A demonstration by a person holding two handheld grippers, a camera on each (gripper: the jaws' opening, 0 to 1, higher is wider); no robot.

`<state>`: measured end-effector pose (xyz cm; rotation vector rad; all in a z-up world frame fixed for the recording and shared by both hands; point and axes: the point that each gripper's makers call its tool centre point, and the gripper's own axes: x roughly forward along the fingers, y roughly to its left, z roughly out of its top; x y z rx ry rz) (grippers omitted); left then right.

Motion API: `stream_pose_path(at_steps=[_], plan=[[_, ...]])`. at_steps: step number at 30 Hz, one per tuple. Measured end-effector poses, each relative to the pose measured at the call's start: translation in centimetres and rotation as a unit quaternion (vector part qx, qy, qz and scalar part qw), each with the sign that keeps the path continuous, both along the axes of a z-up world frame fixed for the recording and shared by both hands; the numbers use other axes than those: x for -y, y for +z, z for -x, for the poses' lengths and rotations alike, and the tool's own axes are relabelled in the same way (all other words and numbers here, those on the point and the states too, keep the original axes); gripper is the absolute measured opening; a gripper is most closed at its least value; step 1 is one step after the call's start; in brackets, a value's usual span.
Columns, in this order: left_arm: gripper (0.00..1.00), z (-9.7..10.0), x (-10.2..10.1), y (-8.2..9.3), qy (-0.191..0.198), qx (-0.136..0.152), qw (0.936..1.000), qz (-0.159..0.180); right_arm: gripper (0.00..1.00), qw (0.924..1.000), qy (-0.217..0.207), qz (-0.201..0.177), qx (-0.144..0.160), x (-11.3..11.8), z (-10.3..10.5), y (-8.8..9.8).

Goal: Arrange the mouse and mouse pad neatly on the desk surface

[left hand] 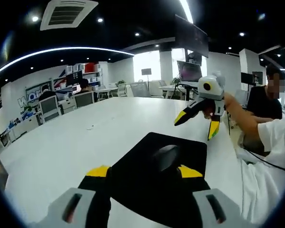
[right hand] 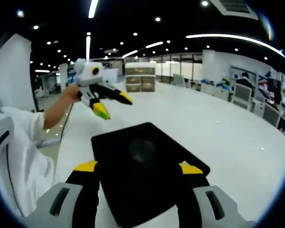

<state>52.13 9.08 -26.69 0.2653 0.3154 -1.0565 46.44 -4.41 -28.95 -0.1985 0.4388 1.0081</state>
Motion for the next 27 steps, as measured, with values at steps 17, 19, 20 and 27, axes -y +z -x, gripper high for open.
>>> stream_pose_path(at_steps=[17,19,20,27], plan=[[0.55,-1.2,1.9,-3.8,-0.006,-0.009,0.9979,-0.064,0.63,0.9994,0.023,0.011,-0.025,-2.1,0.1,-2.6],[0.55,-1.2,1.9,-3.7,-0.006,-0.009,0.9979,-0.064,0.63,0.9993,0.023,0.012,-0.026,-2.1,0.1,-2.6],[0.55,-1.2,1.9,-3.7,-0.007,-0.009,0.9979,-0.064,0.63,0.9993,0.023,0.012,-0.026,-2.1,0.1,-2.6],[0.55,0.0,3.3,-5.2,-0.010,-0.016,0.9964,-0.083,0.63,0.9987,0.032,0.018,-0.035,-3.3,0.6,-3.8]])
